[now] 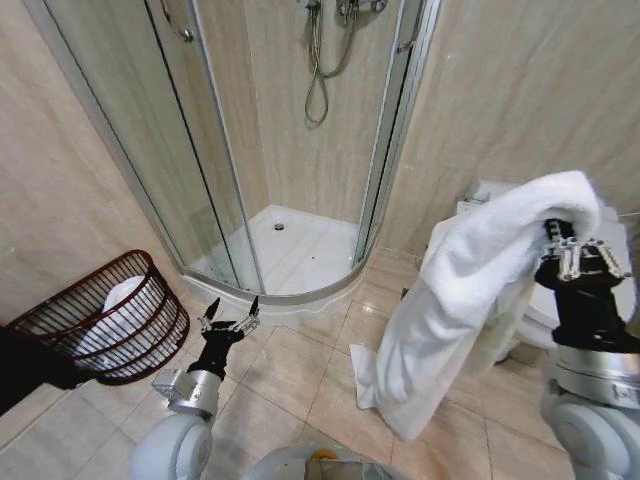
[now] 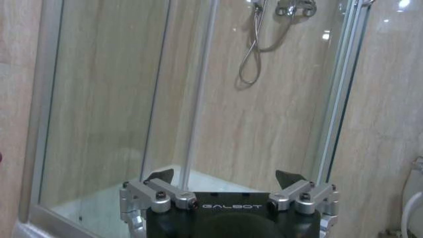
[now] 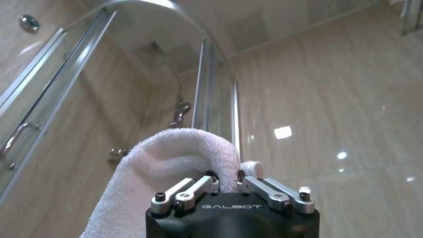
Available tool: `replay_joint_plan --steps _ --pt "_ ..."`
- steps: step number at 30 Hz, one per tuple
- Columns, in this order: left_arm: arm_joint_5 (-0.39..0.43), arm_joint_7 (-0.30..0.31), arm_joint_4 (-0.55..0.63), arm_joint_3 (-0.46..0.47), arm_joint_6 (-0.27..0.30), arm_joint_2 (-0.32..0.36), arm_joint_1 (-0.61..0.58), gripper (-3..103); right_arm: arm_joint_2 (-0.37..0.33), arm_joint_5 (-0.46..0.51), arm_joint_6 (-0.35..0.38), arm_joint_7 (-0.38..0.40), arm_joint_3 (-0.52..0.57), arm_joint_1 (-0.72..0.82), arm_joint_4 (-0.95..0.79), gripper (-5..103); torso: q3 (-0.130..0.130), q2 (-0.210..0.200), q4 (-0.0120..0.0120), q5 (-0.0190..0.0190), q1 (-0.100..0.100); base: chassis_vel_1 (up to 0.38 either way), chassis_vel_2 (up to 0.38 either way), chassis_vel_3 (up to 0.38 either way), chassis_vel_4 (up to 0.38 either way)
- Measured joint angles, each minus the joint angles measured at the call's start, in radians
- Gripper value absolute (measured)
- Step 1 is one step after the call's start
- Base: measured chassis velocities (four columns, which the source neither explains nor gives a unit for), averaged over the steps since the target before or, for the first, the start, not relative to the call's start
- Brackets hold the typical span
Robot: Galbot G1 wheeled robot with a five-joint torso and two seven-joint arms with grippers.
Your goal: Discard the used towel into the hamper.
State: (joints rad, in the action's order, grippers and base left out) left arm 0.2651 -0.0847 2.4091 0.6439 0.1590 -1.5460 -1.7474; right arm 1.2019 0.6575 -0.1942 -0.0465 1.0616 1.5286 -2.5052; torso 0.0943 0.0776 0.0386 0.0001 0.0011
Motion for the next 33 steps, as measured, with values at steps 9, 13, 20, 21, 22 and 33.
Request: replay_joint_plan --steps 9,13,20,21,22,33 --pt "0.0 0.0 0.0 0.0 0.0 0.0 0.0 100 -0.024 0.037 0.007 0.015 0.033 -0.006 0.002 7 0.032 0.037 0.0 0.0 0.007 0.0 0.0 0.0 0.0" --pt "0.0 0.0 0.0 0.0 0.0 0.0 0.0 100 -0.043 0.061 0.014 0.026 0.054 -0.02 0.003 7 0.046 0.055 0.0 -0.0001 0.011 0.0 0.0 0.0 0.0" --pt "0.0 0.0 0.0 0.0 0.0 0.0 0.0 100 -0.066 0.106 0.02 0.033 0.103 -0.032 0.004 7 0.063 0.079 0.0 -0.0001 0.018 0.0 0.0 0.0 0.0" --pt "0.0 0.0 0.0 0.0 0.0 0.0 0.0 100 -0.068 0.108 0.02 0.032 0.106 -0.033 0.004 7 0.065 0.082 0.0 -0.0002 0.019 0.0 0.0 0.0 0.0" --pt "0.0 0.0 0.0 0.0 0.0 0.0 0.0 100 -0.068 0.108 0.02 0.032 0.106 -0.033 0.004 7 0.065 0.082 0.0 -0.0002 0.019 0.0 0.0 0.0 0.0" --pt "0.0 0.0 0.0 0.0 0.0 0.0 0.0 100 -0.089 0.129 -0.002 0.025 0.182 -0.055 0.005 7 0.107 0.138 0.0 -0.0001 0.033 0.0 0.0 0.0 0.0"
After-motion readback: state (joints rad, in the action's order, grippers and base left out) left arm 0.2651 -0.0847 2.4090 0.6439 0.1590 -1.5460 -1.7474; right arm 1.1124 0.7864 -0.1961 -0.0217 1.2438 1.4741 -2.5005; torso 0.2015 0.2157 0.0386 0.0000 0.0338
